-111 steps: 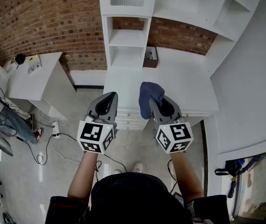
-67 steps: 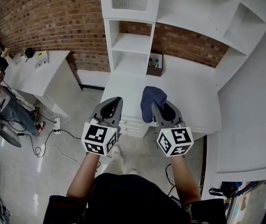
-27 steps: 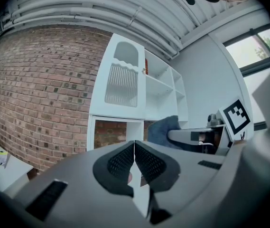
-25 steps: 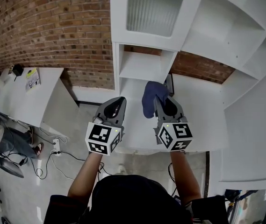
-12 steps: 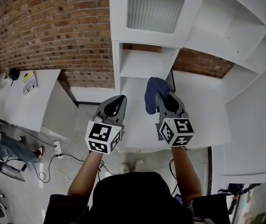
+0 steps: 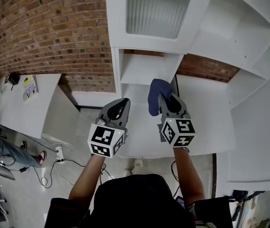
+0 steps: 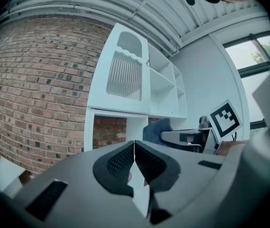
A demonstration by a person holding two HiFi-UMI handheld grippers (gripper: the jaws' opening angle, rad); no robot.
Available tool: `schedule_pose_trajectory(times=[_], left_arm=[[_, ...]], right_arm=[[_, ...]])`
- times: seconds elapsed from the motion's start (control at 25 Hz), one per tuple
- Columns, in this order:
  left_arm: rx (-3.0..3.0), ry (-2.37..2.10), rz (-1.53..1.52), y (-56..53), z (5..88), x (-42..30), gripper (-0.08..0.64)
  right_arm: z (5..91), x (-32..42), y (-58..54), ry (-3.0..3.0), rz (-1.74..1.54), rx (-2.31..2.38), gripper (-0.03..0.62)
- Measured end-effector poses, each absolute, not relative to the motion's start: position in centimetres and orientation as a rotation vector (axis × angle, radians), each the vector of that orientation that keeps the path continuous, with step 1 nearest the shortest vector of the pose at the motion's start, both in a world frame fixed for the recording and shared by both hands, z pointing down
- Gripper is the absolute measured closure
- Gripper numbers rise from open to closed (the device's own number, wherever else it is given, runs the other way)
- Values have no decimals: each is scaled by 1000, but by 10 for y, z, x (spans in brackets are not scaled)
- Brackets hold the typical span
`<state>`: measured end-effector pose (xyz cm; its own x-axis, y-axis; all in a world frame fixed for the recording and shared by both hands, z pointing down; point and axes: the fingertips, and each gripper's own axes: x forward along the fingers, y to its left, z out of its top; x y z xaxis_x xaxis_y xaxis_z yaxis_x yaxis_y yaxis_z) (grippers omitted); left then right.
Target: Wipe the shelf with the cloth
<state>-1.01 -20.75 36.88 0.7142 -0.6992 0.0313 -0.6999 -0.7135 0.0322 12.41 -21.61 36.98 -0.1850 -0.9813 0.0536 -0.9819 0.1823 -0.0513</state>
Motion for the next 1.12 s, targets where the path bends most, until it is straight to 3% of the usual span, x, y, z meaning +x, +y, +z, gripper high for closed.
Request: schedule_pose_trajectory(times=[1.12], left_arm=[[2828,-1286,57,-316,377,27,543]], right_arm=[[448,191,-354,-2192,249,1959,503]])
